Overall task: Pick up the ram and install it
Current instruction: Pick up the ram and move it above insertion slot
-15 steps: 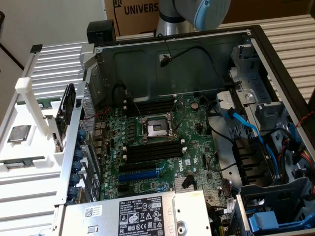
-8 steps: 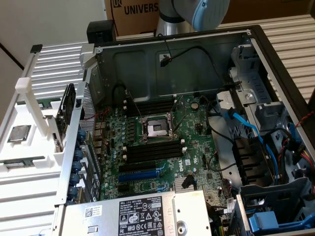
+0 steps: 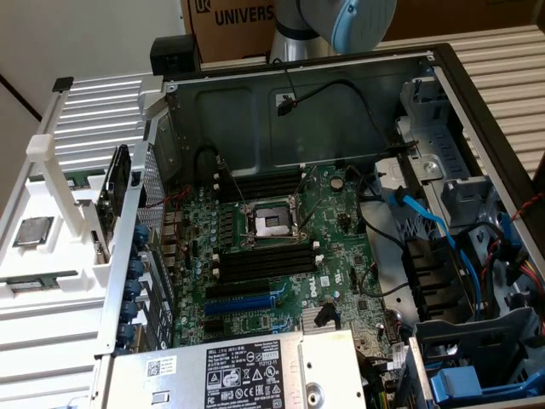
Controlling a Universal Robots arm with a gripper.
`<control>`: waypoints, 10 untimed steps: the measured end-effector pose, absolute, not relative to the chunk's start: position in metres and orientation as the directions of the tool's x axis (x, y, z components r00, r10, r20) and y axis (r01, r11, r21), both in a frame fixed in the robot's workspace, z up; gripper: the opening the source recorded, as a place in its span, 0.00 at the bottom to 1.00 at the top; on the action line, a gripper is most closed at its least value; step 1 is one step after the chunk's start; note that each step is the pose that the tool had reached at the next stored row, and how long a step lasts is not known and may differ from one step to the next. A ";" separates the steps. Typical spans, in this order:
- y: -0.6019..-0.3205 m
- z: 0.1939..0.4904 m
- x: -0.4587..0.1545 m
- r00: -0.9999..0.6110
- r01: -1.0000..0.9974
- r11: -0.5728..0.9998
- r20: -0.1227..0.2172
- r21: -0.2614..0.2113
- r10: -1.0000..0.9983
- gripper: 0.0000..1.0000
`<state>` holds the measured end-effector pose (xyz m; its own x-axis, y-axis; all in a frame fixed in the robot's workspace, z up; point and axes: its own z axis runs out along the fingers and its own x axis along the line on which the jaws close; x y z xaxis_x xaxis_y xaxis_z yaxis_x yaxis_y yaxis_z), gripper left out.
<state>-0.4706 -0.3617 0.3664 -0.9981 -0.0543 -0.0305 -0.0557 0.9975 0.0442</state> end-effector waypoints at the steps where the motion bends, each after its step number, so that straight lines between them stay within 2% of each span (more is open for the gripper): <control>1: -0.362 0.366 -0.471 -0.998 -0.056 0.997 -0.030 0.044 -0.054 0.10; 10: -0.362 0.366 -0.471 -0.998 -0.057 0.997 -0.030 0.044 -0.055 0.10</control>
